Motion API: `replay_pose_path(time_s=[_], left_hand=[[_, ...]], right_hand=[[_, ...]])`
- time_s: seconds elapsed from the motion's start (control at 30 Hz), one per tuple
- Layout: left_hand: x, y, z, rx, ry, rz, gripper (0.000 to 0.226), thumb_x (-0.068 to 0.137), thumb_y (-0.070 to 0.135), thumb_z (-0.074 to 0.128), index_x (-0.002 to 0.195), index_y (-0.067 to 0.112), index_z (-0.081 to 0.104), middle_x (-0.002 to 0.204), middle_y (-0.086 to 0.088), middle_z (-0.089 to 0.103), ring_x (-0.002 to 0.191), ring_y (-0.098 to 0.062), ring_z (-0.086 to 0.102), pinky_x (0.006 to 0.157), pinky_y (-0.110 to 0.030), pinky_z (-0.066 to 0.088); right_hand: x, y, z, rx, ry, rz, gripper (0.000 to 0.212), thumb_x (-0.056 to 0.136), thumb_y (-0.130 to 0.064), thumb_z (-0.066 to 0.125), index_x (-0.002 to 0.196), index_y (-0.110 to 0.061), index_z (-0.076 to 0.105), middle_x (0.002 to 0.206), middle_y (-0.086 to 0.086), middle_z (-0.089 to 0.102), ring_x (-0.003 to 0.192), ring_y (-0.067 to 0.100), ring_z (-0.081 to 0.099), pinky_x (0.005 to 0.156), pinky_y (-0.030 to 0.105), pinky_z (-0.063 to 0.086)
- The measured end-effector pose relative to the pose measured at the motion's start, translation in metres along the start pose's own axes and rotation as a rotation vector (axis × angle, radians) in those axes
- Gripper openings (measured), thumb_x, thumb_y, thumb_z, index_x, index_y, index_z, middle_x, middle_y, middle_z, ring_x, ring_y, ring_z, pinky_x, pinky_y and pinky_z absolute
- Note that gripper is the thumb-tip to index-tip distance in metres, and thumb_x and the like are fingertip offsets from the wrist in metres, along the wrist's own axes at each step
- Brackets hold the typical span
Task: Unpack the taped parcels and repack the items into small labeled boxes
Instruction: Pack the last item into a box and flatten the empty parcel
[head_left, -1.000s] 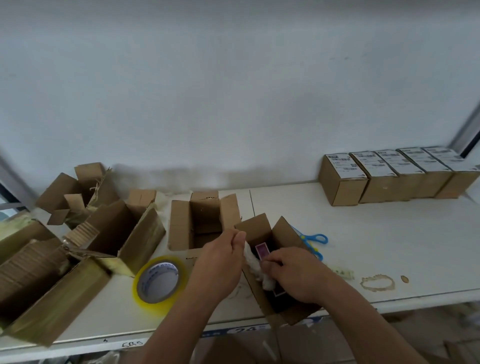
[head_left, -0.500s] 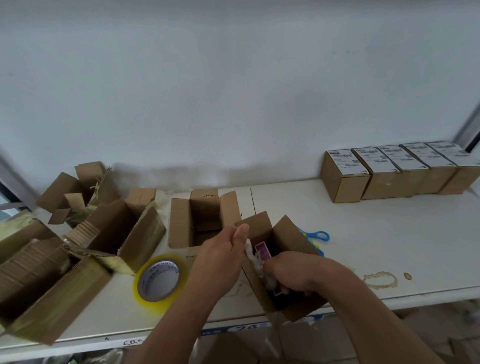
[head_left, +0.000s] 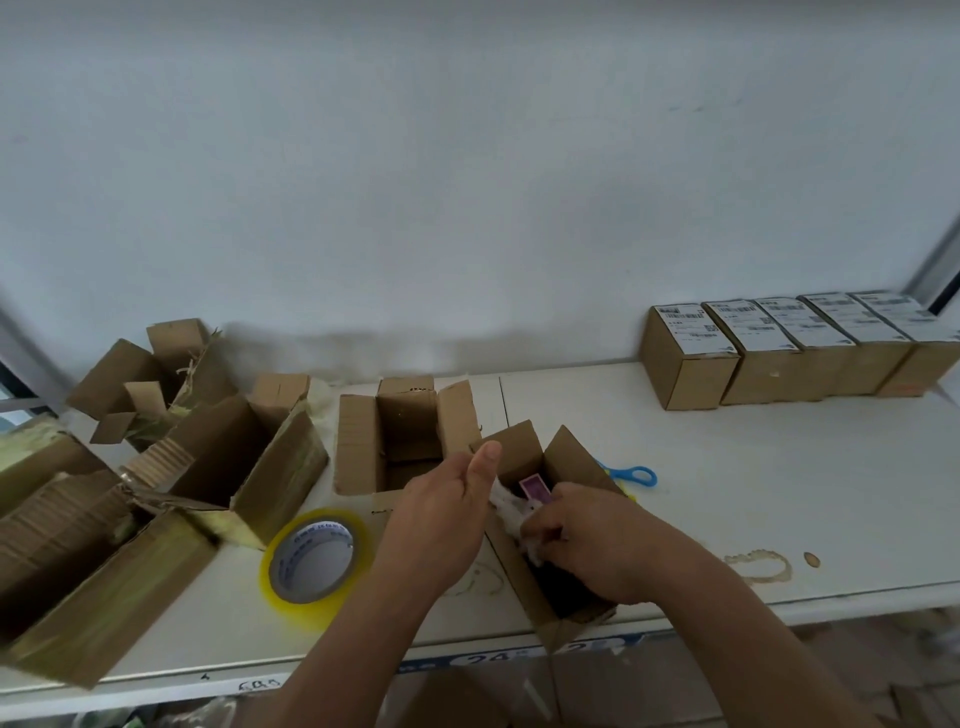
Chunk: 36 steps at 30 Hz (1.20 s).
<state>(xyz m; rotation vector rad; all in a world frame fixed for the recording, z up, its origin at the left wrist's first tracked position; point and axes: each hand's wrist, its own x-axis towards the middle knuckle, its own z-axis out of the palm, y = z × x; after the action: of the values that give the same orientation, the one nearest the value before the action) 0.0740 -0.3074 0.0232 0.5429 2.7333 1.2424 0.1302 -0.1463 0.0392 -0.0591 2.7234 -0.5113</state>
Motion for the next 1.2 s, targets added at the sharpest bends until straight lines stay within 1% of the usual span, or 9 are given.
replay_pose_path(time_s=[0.13,0.23,0.33,0.47,0.63,0.77,0.93,1.03,1.2], left_hand=[[0.000,0.001,-0.001,-0.019,-0.015,0.003,0.060,0.087,0.066,0.014,0.081,0.023,0.055,0.069,0.003,0.056,0.065,-0.007,0.053,0.059,-0.022,0.038],[0.001,0.000,-0.002,-0.030,-0.024,0.008,0.063,0.086,0.067,0.012,0.080,0.021,0.055,0.069,0.003,0.056,0.065,-0.007,0.053,0.060,-0.022,0.038],[0.003,0.000,-0.003,-0.018,-0.032,0.003,0.056,0.085,0.068,0.011,0.074,0.028,0.049,0.067,0.006,0.053,0.064,-0.006,0.052,0.059,-0.022,0.036],[0.004,-0.001,-0.003,-0.007,-0.040,-0.014,0.059,0.084,0.070,0.011,0.080,0.028,0.052,0.069,0.007,0.054,0.067,-0.005,0.053,0.061,-0.024,0.039],[0.008,-0.001,-0.021,0.124,0.082,0.003,0.055,0.092,0.068,0.023,0.101,0.030,0.062,0.084,0.011,0.063,0.074,-0.002,0.059,0.068,-0.028,0.052],[0.015,-0.018,-0.053,0.493,0.261,0.068,0.040,0.099,0.053,0.035,0.119,0.030,0.060,0.113,0.013,0.061,0.098,-0.008,0.057,0.082,-0.029,0.050],[0.025,-0.060,-0.102,0.558,0.400,0.075,0.030,0.098,0.043,0.048,0.107,0.024,0.068,0.106,0.006,0.068,0.099,-0.017,0.060,0.082,-0.033,0.048],[0.036,-0.079,-0.133,0.599,0.398,0.036,0.027,0.097,0.041,0.051,0.108,0.023,0.069,0.106,0.003,0.068,0.100,-0.022,0.060,0.081,-0.035,0.046],[0.077,-0.100,-0.184,0.680,0.336,-0.005,0.034,0.102,0.041,0.038,0.116,0.023,0.063,0.114,0.005,0.063,0.105,-0.017,0.055,0.083,-0.032,0.045]], right_hand=[[0.009,-0.001,0.008,-0.068,-0.143,0.046,0.034,0.102,-0.024,0.040,0.131,-0.028,0.058,0.135,-0.006,0.046,0.116,0.016,0.050,0.105,0.031,0.041],[0.011,-0.002,0.010,-0.071,-0.212,0.103,0.041,0.100,-0.015,0.039,0.136,-0.030,0.051,0.133,0.000,0.054,0.117,0.020,0.052,0.106,0.034,0.043],[0.007,-0.002,0.001,0.038,-0.137,0.072,0.044,0.102,-0.012,0.036,0.138,-0.033,0.050,0.131,-0.006,0.054,0.107,0.009,0.051,0.102,0.029,0.043],[0.006,0.003,-0.004,0.255,-0.014,0.060,0.039,0.103,-0.015,0.036,0.129,-0.034,0.058,0.109,-0.016,0.059,0.090,0.001,0.057,0.094,0.026,0.051],[0.008,-0.009,-0.015,0.412,0.121,-0.002,0.024,0.103,-0.029,0.044,0.117,-0.038,0.061,0.096,-0.008,0.069,0.084,0.009,0.067,0.082,0.027,0.057],[0.024,-0.035,-0.032,0.344,0.221,-0.071,0.021,0.101,-0.033,0.046,0.110,-0.038,0.063,0.089,-0.012,0.069,0.078,0.002,0.066,0.077,0.024,0.055],[0.069,-0.085,-0.062,0.159,0.279,-0.178,0.024,0.101,-0.032,0.044,0.108,-0.031,0.067,0.102,-0.016,0.066,0.089,-0.002,0.058,0.079,0.017,0.046],[0.112,-0.117,-0.075,0.124,0.267,-0.205,0.025,0.100,-0.034,0.044,0.113,-0.032,0.066,0.107,-0.016,0.065,0.091,0.003,0.060,0.082,0.025,0.050],[0.198,-0.163,-0.076,0.104,0.293,-0.239,0.026,0.098,-0.032,0.048,0.112,-0.025,0.068,0.110,-0.010,0.066,0.095,0.010,0.060,0.082,0.026,0.047]])
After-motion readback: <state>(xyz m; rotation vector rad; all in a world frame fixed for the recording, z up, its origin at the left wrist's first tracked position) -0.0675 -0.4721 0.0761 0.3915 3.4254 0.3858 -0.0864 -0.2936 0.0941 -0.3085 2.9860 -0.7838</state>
